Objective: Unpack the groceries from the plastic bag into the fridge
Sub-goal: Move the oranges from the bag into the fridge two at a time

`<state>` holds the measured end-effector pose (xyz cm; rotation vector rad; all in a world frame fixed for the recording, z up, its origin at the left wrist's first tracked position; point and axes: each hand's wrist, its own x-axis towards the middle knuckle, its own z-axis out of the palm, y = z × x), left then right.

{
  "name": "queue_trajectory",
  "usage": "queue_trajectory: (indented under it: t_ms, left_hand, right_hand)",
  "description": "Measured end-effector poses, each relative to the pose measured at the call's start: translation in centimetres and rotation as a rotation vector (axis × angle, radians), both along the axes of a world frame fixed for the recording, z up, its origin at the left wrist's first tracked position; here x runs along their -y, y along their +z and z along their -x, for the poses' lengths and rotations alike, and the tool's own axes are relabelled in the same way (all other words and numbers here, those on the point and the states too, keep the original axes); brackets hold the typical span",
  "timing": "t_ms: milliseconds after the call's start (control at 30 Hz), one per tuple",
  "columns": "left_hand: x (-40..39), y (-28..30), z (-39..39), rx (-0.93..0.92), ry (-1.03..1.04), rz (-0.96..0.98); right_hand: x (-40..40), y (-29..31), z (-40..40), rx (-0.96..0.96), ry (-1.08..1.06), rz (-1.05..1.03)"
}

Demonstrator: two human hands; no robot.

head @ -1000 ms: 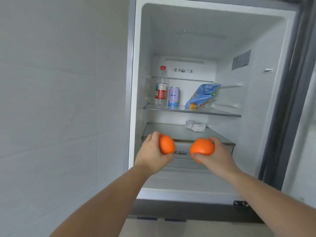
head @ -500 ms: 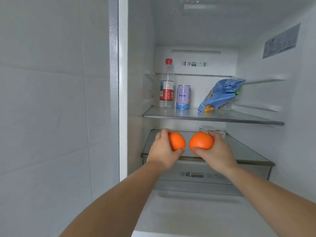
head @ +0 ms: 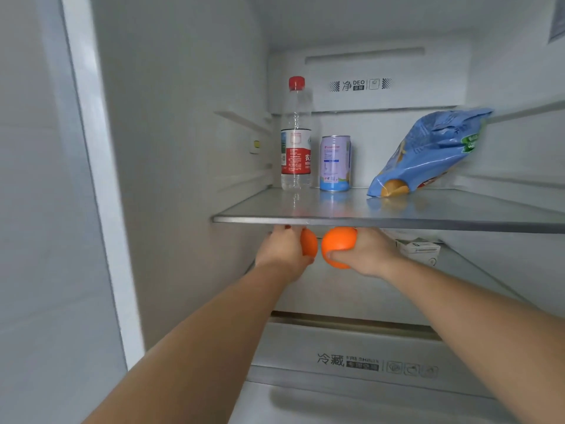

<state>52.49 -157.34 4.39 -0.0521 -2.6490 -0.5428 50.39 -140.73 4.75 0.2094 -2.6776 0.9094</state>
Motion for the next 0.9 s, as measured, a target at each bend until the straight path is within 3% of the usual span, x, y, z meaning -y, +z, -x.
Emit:
queue_trajectory:
  t_ms: [233,367,567,733,900]
  left_hand:
    - [1.9,-0.2,4.2,-0.038,-0.005,-0.209]
    - [2.1,-0.9,6.3,-0.082,-0.041,-0.256]
    - [2.0,-1.6,7.6,-0.102,-0.089,-0.318]
    - [1.7,-1.0,7.5,-0.086,-0.062,-0.341]
    - [1.7,-1.0,6.8,-0.136,-0.091,-0.344]
  right_hand:
    - [1.5,0.4,4.8,0.058,0.119,-0.049]
    - [2.5,0.7,5.9,0.178,0.267,-0.045]
    - [2.8,-0.4,8.6,0.176,0.373,-0.005]
    - [2.4,-0.7,8.1,0.249,0.369,0.106]
    - [1.8,-1.5,7.3,0.029,0.163,-0.021]
